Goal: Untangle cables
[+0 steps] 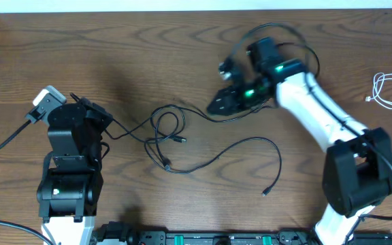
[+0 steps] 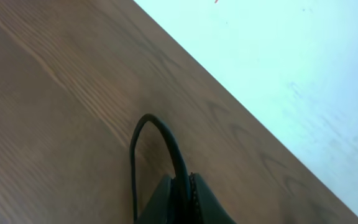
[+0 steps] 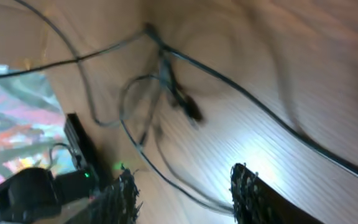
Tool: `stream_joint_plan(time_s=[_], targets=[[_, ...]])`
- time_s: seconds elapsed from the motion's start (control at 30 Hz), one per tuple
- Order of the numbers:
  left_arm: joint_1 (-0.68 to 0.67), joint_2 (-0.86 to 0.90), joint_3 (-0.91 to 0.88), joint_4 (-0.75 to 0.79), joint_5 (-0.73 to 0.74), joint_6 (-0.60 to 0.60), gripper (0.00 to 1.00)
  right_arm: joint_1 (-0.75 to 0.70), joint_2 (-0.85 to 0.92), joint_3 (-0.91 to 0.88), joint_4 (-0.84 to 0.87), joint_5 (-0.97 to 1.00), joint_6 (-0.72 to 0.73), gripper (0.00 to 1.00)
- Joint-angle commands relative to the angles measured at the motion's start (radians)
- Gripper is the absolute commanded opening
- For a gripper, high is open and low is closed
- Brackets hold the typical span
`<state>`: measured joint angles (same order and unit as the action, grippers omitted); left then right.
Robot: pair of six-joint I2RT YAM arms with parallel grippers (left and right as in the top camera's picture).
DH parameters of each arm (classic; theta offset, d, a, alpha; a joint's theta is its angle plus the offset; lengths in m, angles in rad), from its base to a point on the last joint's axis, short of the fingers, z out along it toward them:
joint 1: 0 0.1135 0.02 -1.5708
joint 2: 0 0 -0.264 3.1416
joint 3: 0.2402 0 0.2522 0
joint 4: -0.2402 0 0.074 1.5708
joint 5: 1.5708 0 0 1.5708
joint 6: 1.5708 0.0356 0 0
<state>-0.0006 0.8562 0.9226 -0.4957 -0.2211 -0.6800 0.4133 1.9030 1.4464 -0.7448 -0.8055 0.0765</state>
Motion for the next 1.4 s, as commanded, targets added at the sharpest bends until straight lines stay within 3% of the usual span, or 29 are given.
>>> stream_joint_plan(time_s=[0.0, 0.1, 0.23, 0.37, 0.53, 0.7, 0.8, 0.87, 0.93, 1.07, 1.37], targets=[[0.005, -0.003, 0.007, -0.014, 0.005, 0.013, 0.08, 0.091, -0.011, -0.064, 0.101, 0.014, 0.184, 0.46], [0.005, -0.003, 0.007, -0.017, 0.005, 0.013, 0.08, 0.158, -0.010, -0.131, 0.238, 0.117, 0.338, 0.47], [0.005, -0.003, 0.007, -0.019, 0.005, 0.013, 0.08, 0.232, -0.008, -0.217, 0.437, 0.149, 0.425, 0.46], [0.005, -0.004, 0.007, -0.019, 0.005, 0.013, 0.08, 0.283, -0.001, -0.272, 0.520, 0.389, 0.565, 0.43], [0.005, -0.004, 0.007, -0.019, 0.005, 0.013, 0.08, 0.309, 0.024, -0.284, 0.632, 0.447, 0.572, 0.42], [0.005, -0.005, 0.007, -0.020, 0.037, 0.013, 0.08, 0.305, 0.042, -0.284, 0.655, 0.508, 0.585, 0.50], [0.005, -0.005, 0.007, -0.019, 0.069, 0.013, 0.08, 0.305, 0.062, -0.284, 0.695, 0.494, 0.584, 0.31], [0.005, -0.004, 0.007, -0.020, 0.072, 0.013, 0.08, 0.307, 0.077, -0.285, 0.729, 0.456, 0.575, 0.06], [0.005, -0.005, 0.007, -0.023, 0.071, 0.019, 0.08, 0.304, 0.078, -0.284, 0.742, 0.429, 0.529, 0.01], [0.005, -0.005, 0.007, -0.030, 0.020, 0.089, 0.08, 0.233, 0.016, -0.283, 0.693, 0.443, 0.419, 0.01], [0.005, -0.004, 0.007, -0.042, -0.225, 0.037, 0.08, -0.043, -0.316, -0.283, 0.370, 0.758, 0.415, 0.01]])
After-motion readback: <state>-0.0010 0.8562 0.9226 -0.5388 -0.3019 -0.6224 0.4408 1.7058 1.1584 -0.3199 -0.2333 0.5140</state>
